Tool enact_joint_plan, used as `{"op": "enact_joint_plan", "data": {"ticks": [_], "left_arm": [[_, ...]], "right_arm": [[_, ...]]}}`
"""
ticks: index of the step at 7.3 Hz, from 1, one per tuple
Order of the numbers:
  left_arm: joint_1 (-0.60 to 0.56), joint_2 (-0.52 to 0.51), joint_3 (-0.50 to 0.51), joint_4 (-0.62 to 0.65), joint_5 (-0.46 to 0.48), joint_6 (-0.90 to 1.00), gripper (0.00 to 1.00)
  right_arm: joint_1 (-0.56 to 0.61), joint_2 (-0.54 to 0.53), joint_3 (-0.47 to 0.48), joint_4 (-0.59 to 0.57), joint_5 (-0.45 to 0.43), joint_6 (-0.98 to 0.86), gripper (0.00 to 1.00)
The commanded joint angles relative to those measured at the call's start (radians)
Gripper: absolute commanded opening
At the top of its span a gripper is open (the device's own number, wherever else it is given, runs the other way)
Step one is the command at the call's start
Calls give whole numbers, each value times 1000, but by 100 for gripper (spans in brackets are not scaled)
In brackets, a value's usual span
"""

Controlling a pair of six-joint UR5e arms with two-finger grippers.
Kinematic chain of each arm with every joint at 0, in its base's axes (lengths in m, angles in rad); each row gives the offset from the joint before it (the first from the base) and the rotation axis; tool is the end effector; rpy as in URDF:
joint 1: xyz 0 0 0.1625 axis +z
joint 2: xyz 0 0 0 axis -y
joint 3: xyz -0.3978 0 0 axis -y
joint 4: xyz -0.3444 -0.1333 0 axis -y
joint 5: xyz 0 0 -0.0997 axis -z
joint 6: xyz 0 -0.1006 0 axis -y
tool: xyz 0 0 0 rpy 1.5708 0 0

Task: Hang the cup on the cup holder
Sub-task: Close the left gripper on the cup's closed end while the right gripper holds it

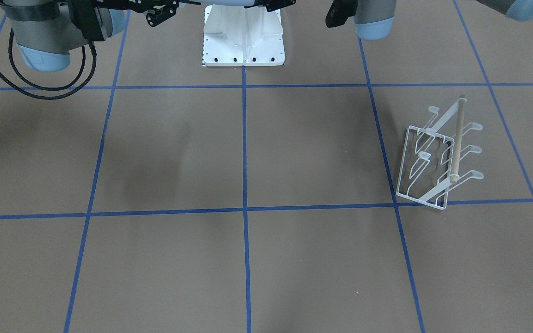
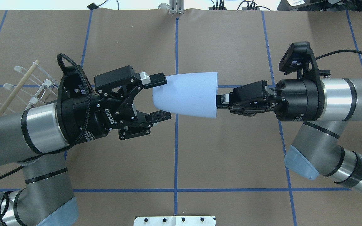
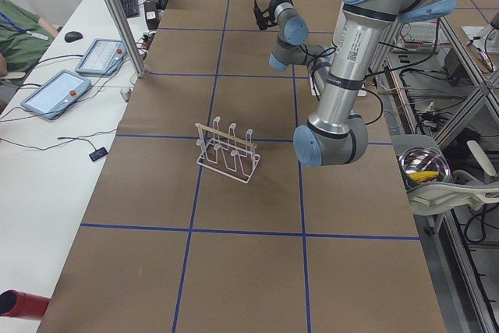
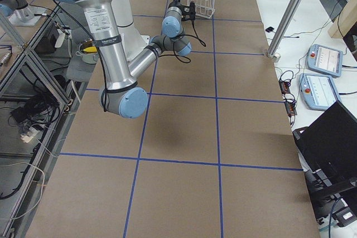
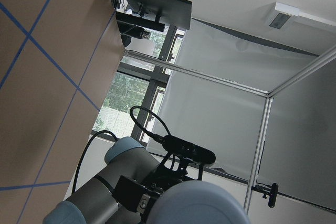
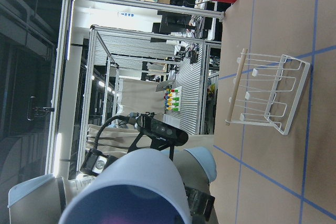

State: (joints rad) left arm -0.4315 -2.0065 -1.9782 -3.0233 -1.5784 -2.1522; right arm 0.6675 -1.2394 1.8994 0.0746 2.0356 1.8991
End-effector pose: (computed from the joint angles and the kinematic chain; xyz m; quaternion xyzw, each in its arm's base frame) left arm 0.3135 -0.2903 0.1246 -0.0698 0.9092 -0.1961 0.3606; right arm -0.2607 -0.3178 0.1932 0.0579 -0.8923 0.0038 0.4477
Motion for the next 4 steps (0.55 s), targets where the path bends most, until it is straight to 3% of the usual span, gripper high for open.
{"op": "enact_joint_plan", "data": {"ticks": [1,4], "left_arm": [[0,2,-4,3,0,2,98],[0,0,1,4,1,3,97]], "right_arm": [[-3,0,-2,1,0,0,0],[-5,0,3,1,0,0,0]]}}
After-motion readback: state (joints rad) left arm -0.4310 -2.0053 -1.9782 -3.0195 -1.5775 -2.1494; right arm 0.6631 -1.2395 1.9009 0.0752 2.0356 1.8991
